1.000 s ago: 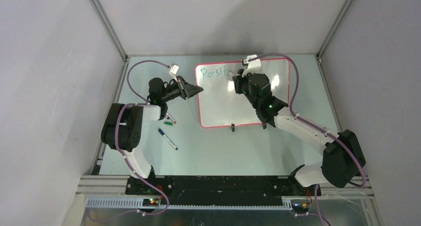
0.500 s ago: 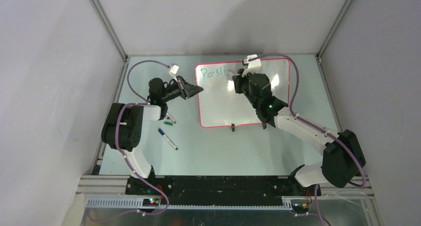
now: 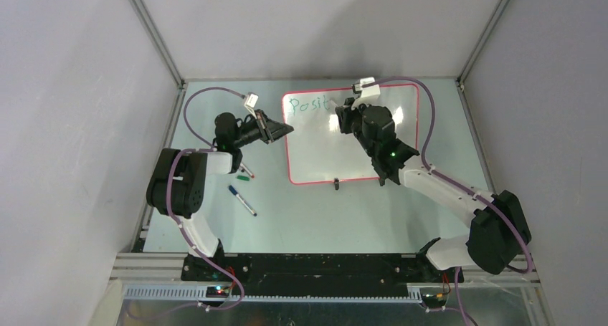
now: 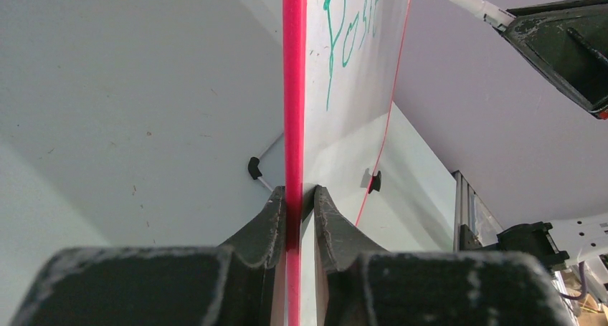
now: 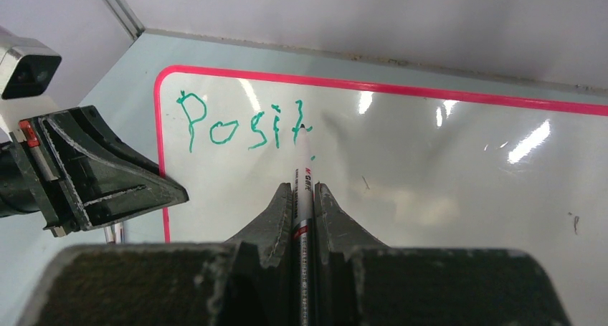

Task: Write a sentence on the whiteboard

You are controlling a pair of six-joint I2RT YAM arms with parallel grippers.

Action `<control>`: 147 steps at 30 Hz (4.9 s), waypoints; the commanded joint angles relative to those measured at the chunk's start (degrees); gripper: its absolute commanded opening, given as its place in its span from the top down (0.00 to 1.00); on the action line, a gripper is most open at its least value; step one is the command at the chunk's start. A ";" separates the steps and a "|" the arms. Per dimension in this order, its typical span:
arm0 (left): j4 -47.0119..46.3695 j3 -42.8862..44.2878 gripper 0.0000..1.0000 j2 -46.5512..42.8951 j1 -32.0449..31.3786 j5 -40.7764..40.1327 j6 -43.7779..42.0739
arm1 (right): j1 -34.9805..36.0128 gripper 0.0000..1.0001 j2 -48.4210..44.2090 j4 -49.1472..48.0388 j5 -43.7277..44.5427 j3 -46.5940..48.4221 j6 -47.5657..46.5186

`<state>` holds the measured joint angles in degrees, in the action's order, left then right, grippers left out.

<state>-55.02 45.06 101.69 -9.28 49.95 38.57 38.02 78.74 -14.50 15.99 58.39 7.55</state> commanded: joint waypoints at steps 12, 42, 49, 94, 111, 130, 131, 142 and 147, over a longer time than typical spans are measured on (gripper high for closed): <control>-1.89 -0.40 1.00 -1.52 -0.75 -1.59 -2.96 | -0.73 1.00 -0.89 -2.76 1.43 0.44 1.03; -0.76 -0.12 1.00 -1.53 -0.82 -1.78 -3.41 | -2.60 1.00 3.79 -1.05 -0.08 5.22 2.02; -0.87 -0.13 1.00 -1.56 -0.77 -1.76 -3.28 | -2.54 1.00 4.56 -0.80 -0.23 5.76 2.14; -1.04 -0.38 1.00 -1.68 -0.79 -1.77 -3.32 | -1.95 1.00 6.02 1.75 2.82 6.45 1.88; -1.07 -0.46 1.00 -1.69 -0.75 -1.76 -3.32 | -2.07 1.00 5.49 1.81 4.32 6.42 2.01; -0.99 -0.60 1.00 -2.00 -0.77 -1.84 -3.50 | -0.53 1.00 1.09 2.71 1.86 6.39 0.24; -0.93 -0.59 1.00 -2.01 -0.77 -1.85 -3.48 | -0.50 1.00 1.18 3.07 1.99 6.43 0.31; -1.04 -0.60 1.00 -2.04 -0.79 -1.79 -3.49 | -0.36 1.00 0.97 4.33 3.66 4.89 1.13; -1.12 -0.57 1.00 -2.05 -0.75 -1.72 -3.41 | -0.58 1.00 1.92 4.04 3.54 4.85 1.21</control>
<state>-55.13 44.88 101.56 -9.30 49.76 38.48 37.39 81.14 -9.50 18.28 62.39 8.78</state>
